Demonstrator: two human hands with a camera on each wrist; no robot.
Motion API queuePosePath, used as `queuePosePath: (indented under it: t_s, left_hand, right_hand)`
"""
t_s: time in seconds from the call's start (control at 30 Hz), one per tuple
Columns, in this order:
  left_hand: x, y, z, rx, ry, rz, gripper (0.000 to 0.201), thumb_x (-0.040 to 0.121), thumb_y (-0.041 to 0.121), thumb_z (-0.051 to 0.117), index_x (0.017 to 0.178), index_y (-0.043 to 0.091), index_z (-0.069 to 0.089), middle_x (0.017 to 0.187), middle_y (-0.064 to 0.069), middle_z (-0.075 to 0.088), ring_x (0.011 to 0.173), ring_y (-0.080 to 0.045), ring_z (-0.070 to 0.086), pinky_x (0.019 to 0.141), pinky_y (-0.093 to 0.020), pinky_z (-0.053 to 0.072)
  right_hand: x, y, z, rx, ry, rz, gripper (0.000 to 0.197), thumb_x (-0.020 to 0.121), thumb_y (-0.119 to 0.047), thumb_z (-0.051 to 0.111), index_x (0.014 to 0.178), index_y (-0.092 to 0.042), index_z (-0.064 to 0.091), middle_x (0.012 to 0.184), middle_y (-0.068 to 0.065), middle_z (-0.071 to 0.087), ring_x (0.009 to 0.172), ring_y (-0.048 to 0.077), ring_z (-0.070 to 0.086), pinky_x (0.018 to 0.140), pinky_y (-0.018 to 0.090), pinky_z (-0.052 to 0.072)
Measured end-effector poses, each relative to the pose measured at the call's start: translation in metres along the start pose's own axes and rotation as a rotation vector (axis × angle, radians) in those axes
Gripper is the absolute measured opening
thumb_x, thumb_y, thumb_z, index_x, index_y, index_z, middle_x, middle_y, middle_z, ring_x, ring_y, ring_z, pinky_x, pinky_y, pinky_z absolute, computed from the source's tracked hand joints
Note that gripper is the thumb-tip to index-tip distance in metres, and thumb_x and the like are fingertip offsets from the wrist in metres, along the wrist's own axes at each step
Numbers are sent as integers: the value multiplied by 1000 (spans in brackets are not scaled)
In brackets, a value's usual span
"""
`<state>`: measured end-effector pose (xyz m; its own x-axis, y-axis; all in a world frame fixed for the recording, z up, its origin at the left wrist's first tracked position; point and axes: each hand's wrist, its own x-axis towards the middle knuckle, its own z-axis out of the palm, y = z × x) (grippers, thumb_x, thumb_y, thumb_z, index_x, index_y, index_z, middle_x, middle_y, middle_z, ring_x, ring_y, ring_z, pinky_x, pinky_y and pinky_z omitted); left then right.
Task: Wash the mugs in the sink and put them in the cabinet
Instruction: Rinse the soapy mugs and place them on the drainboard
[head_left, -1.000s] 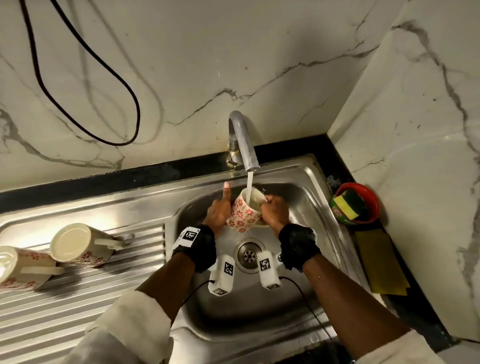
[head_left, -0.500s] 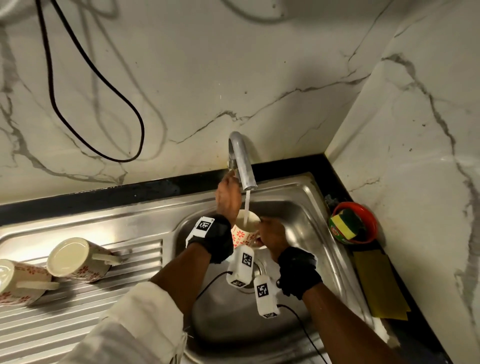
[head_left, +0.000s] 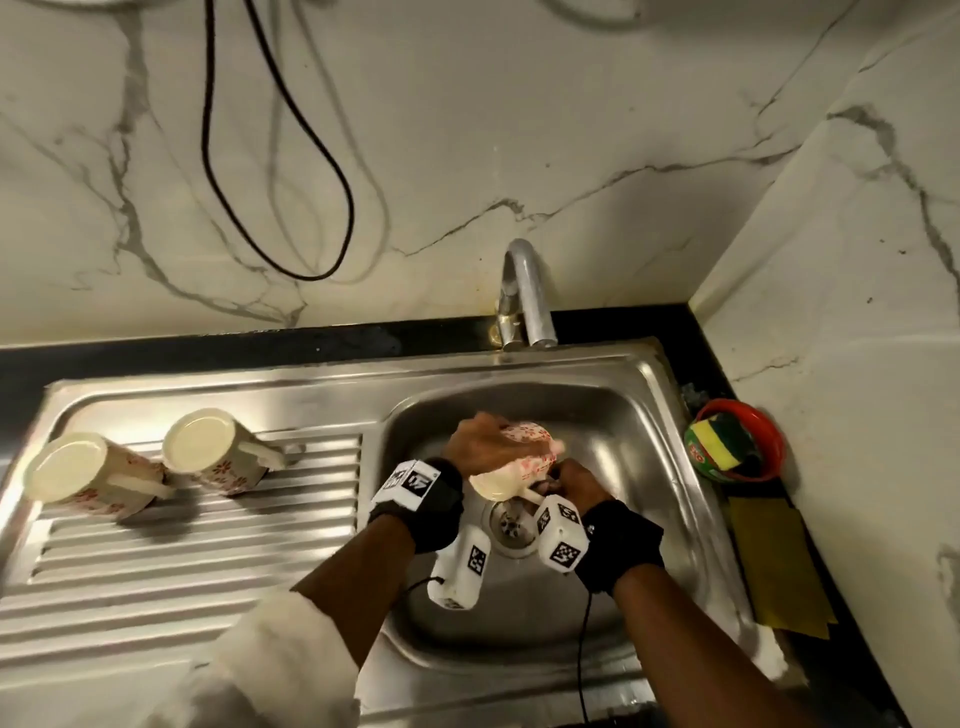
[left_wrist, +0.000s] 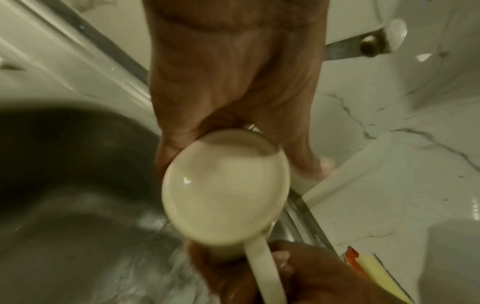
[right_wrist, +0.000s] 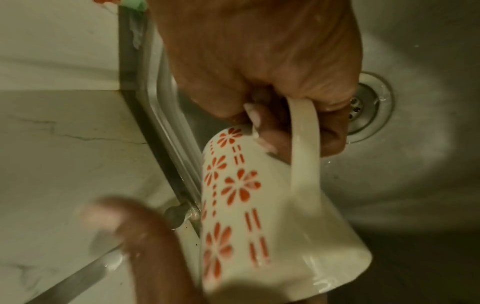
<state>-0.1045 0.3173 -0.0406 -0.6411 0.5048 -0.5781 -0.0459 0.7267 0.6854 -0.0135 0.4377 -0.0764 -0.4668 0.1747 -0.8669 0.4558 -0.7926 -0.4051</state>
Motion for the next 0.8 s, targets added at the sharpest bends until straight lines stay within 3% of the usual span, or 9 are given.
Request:
queuePosePath:
  t_s: [0.07, 0.17, 0.23, 0.3, 0.4, 0.5, 0.57, 0.63, 0.8]
  left_hand:
    - [-3, 4, 2, 176, 13, -36, 95, 57, 75, 75, 125, 11, 60, 123, -6, 64, 107, -23, 62, 80, -28, 51]
    - [-4, 7, 7, 148, 114, -92, 73, 74, 56, 74, 126, 6, 59, 127, -15, 61, 116, -32, 58, 91, -33, 51]
    - [-5, 4, 6, 92, 146, -127, 66, 80, 50, 69, 129, 8, 57, 132, -16, 58, 122, -33, 54, 93, -33, 49]
    - [-8, 2, 1, 80, 158, -163, 65, 80, 50, 68, 130, 10, 58, 134, -16, 56, 124, -33, 52, 90, -32, 48]
    - [-15, -6, 0, 70, 161, -198, 70, 77, 55, 68, 131, 12, 59, 135, -15, 54, 126, -34, 49, 92, -32, 47]
    - [-21, -14, 2, 63, 183, -210, 74, 77, 63, 65, 131, 13, 60, 135, -15, 55, 125, -35, 51, 95, -33, 46]
    - [-27, -20, 5, 18, 214, -218, 73, 79, 62, 66, 130, 10, 60, 134, -17, 58, 124, -35, 53, 95, -34, 47]
    - [-34, -22, 6, -61, 252, -211, 75, 81, 60, 67, 129, 3, 59, 133, -20, 58, 123, -35, 54, 97, -35, 48]
    - [-51, -22, 5, -224, 270, -219, 87, 76, 73, 62, 125, 1, 59, 131, -22, 57, 117, -35, 58, 95, -42, 52]
  right_hand:
    - [-5, 5, 5, -40, -19, -42, 40, 97, -7, 34, 65, -2, 56, 43, 11, 52, 40, 23, 54, 36, 21, 43]
    - [3, 11, 10, -126, 28, -98, 44, 102, -41, 39, 87, -6, 61, 79, 14, 61, 69, 26, 56, 48, 28, 49]
    - [3, 11, 10, -119, -27, -101, 63, 94, -62, 43, 92, -4, 67, 86, 16, 65, 72, 29, 60, 60, 33, 51]
    - [-1, 10, 12, -179, -82, -69, 69, 81, -71, 57, 92, -4, 72, 87, 15, 63, 67, 26, 58, 62, 33, 48]
    - [5, 20, 14, -242, -97, -75, 53, 77, -51, 75, 104, -6, 68, 90, 13, 63, 61, 20, 63, 52, 25, 48]
    - [7, 28, 16, -251, -59, -69, 67, 63, -38, 87, 116, -2, 66, 109, 16, 67, 95, 30, 66, 78, 34, 49]
    - [-3, 30, 21, -232, -65, -61, 41, 79, -36, 77, 101, -3, 68, 86, 14, 69, 70, 26, 67, 60, 28, 53]
    - [-4, 29, 23, -214, -55, -59, 28, 92, -34, 63, 89, -6, 63, 65, 9, 65, 46, 21, 62, 38, 24, 47]
    - [2, 34, 26, -201, -2, -75, 31, 98, -36, 54, 92, -6, 63, 71, 14, 68, 51, 27, 67, 42, 32, 53]
